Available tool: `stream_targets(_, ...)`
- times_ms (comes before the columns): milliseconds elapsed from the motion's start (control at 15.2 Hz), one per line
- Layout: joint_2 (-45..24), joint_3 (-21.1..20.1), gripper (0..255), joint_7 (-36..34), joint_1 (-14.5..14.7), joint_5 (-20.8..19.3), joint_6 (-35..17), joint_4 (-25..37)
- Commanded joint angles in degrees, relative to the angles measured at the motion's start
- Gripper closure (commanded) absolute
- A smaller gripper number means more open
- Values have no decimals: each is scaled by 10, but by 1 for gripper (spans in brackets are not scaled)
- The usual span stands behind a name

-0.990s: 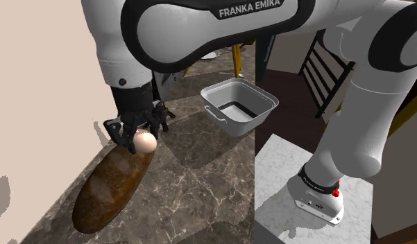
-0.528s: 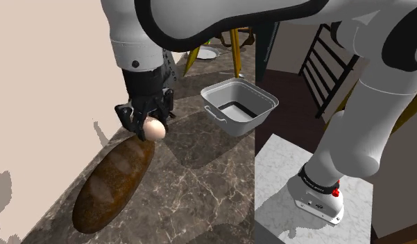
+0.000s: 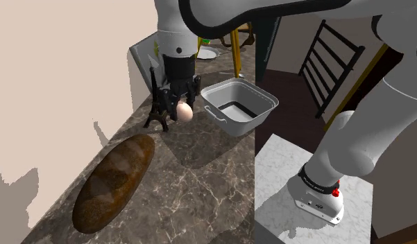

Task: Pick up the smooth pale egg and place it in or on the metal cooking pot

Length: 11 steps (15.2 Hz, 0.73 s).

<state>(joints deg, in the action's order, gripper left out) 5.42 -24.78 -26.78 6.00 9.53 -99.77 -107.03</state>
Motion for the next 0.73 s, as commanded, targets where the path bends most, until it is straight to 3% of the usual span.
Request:
stream_targets(0,29,17,255,32,-11,9,0,-31)
stream_targets(660,125,111,255,180,-62,9,19,-127)
